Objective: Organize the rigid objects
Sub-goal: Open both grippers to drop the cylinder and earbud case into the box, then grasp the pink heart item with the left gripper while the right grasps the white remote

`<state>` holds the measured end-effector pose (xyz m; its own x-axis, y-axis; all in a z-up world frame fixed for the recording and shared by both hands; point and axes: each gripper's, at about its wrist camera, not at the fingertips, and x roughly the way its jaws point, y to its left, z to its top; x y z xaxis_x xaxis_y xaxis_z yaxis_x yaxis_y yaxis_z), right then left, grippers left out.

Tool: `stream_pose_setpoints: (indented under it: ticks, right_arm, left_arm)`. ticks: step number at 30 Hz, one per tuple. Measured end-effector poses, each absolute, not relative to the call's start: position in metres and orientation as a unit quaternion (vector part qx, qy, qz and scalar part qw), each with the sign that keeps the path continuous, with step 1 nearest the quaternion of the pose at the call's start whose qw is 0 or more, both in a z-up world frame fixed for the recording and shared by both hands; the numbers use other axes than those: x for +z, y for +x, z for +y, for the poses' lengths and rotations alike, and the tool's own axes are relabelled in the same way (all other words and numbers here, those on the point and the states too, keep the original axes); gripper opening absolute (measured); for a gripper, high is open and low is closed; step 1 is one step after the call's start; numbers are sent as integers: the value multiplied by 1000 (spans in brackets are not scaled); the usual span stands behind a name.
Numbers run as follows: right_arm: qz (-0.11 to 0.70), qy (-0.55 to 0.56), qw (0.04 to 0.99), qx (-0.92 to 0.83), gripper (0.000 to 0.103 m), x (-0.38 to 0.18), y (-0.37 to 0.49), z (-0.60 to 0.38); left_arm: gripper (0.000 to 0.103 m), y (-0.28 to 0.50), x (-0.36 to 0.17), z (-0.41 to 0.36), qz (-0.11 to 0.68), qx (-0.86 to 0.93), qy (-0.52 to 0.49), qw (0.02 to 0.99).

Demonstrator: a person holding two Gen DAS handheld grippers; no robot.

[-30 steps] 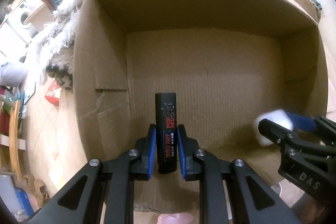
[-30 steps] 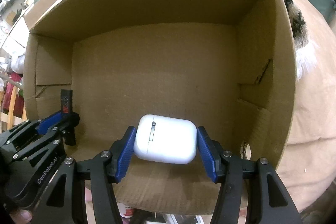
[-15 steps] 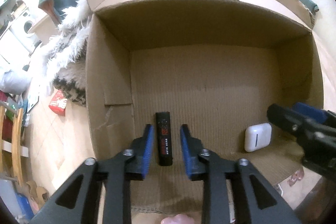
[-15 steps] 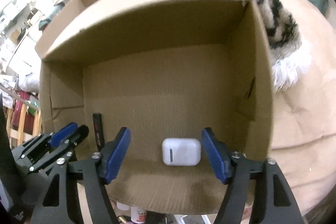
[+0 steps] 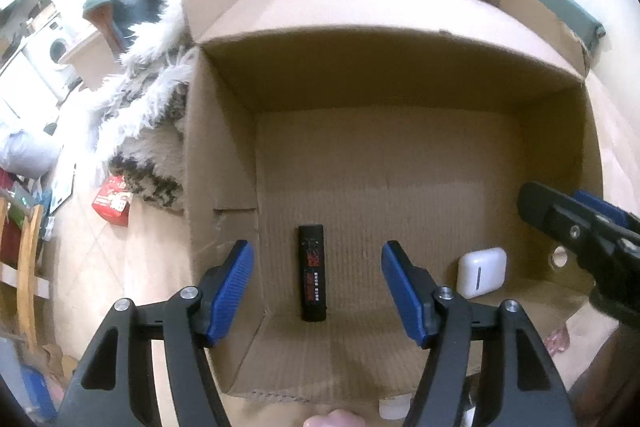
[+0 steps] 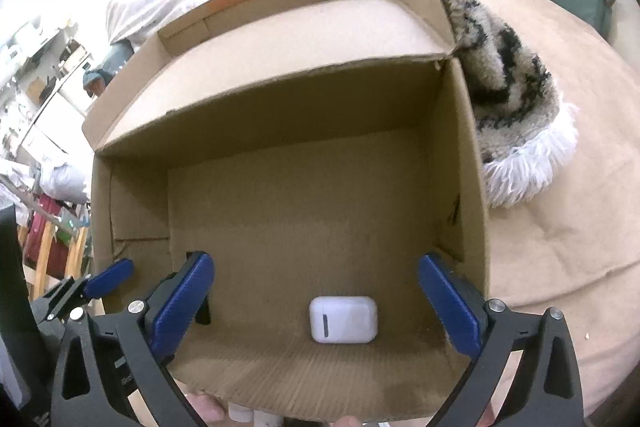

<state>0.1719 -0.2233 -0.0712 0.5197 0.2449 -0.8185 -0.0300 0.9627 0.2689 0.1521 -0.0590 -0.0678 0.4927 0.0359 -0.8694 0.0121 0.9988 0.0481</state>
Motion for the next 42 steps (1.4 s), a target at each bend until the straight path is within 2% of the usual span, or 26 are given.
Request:
stream_pose_setpoints:
  ticks: [8, 16, 21, 30, 42]
  right_arm:
    - [473, 117, 871, 69, 103, -55, 162, -231]
    - [440, 95, 890, 68, 103, -13, 129, -231]
    - [448, 142, 878, 88, 103, -1, 96, -239]
    - [451, 118, 881, 82, 103, -7, 62, -249]
    - [515, 152, 841, 66, 103, -55, 68, -276]
  left_arm:
    - [64, 141, -44, -50, 481, 3, 12, 876]
    - [64, 103, -5, -25, 457, 5, -4, 890]
    - [65, 70, 2, -7, 456, 49, -5, 889]
    - [65, 45, -33, 7, 514, 55, -54, 854]
    - [65, 54, -118, -8, 655, 32, -103, 748]
